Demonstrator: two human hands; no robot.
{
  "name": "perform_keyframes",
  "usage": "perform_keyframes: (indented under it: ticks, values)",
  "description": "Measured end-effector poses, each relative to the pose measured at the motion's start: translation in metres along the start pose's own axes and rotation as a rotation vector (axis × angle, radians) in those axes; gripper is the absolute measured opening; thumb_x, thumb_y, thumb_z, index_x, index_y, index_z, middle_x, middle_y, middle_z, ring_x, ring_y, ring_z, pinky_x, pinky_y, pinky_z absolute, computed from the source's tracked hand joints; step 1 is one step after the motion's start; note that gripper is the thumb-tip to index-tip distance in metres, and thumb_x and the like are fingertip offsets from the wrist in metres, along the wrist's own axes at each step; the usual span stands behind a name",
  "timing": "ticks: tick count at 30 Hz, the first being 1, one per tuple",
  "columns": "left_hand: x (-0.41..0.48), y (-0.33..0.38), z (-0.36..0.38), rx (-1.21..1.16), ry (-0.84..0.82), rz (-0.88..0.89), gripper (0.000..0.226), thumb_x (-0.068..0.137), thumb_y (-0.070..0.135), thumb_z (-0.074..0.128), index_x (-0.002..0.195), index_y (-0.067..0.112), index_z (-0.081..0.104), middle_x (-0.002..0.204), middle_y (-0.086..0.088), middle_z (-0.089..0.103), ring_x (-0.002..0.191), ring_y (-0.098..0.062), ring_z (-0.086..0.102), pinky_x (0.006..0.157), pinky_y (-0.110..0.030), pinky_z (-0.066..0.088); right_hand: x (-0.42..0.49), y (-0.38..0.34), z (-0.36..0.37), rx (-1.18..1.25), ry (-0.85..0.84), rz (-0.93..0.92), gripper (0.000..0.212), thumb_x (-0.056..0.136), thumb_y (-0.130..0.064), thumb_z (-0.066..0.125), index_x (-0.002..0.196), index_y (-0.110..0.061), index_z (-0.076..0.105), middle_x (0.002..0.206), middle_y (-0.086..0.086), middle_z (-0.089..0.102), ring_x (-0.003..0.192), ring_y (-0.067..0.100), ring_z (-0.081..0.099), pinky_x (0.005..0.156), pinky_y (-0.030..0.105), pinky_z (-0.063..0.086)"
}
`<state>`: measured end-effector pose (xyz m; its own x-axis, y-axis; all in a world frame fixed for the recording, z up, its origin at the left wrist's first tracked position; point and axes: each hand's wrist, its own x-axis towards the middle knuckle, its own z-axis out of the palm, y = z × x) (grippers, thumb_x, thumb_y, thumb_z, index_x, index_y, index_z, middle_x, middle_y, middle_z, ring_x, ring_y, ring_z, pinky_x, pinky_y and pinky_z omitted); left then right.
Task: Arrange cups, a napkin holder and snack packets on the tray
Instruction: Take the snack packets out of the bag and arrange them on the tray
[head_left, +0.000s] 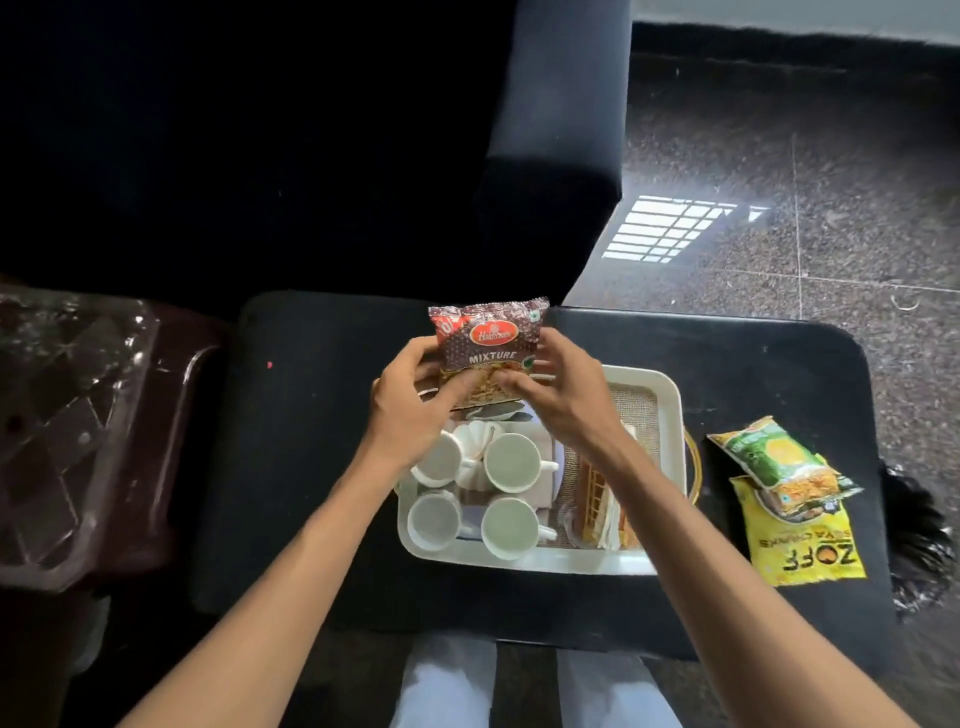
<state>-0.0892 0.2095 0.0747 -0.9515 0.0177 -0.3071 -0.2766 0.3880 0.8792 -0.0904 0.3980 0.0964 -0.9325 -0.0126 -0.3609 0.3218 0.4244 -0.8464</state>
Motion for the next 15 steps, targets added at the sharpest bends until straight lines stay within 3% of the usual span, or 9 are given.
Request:
perform_keyframes:
  ticks: [3, 6, 9, 13, 15]
  values:
    - [0.014, -0.022, -0.007, 0.032, 0.039, -0.091, 0.029, 0.087, 0.032, 0.078, 0.112, 0.03, 0.063, 0.107, 0.016, 0.073, 0.1, 0.003, 0.069, 0.087, -0.02, 0.056, 0.015, 0.011, 0.033, -0.017, 0.055, 0.025, 0.04, 0.082, -0.023, 0.08, 0.117, -0.017, 0.062, 0.1, -0.021, 0.065, 0.087, -0.013, 0.059, 0.075, 0.007, 0.047]
    - [0.026, -0.039, -0.012, 0.028, 0.056, -0.205, 0.021, 0.09, 0.028, 0.075, 0.109, 0.025, 0.068, 0.105, 0.009, 0.074, 0.1, -0.008, 0.071, 0.093, -0.036, 0.059, 0.025, 0.022, 0.059, -0.073, 0.088, 0.074, 0.04, 0.084, -0.023, 0.079, 0.119, -0.013, 0.063, 0.111, -0.005, 0.072, 0.093, 0.004, 0.063, 0.083, 0.023, 0.053]
    - [0.032, -0.051, -0.011, 0.071, 0.056, -0.253, 0.02, 0.093, 0.027, 0.071, 0.111, 0.018, 0.07, 0.105, 0.002, 0.075, 0.1, -0.014, 0.072, 0.093, -0.043, 0.06, 0.033, 0.028, 0.075, -0.136, 0.069, 0.144, 0.042, 0.084, -0.027, 0.078, 0.12, -0.01, 0.063, 0.116, 0.002, 0.072, 0.099, 0.014, 0.064, 0.087, 0.032, 0.053]
    - [0.034, -0.059, -0.01, 0.076, 0.045, -0.284, 0.022, 0.096, 0.025, 0.067, 0.116, 0.017, 0.069, 0.108, 0.002, 0.074, 0.102, -0.014, 0.07, 0.095, -0.041, 0.059, 0.037, 0.033, 0.083, -0.182, 0.051, 0.214, 0.044, 0.084, -0.029, 0.078, 0.12, -0.008, 0.062, 0.117, 0.004, 0.072, 0.104, 0.019, 0.067, 0.09, 0.033, 0.054]
    - [0.032, -0.06, -0.012, 0.064, 0.045, -0.28, 0.027, 0.097, 0.023, 0.066, 0.123, 0.017, 0.066, 0.111, 0.003, 0.072, 0.104, -0.01, 0.068, 0.096, -0.033, 0.058, 0.038, 0.034, 0.083, -0.167, 0.056, 0.245, 0.047, 0.085, -0.031, 0.077, 0.122, -0.008, 0.061, 0.12, 0.006, 0.071, 0.103, 0.019, 0.067, 0.091, 0.036, 0.055]
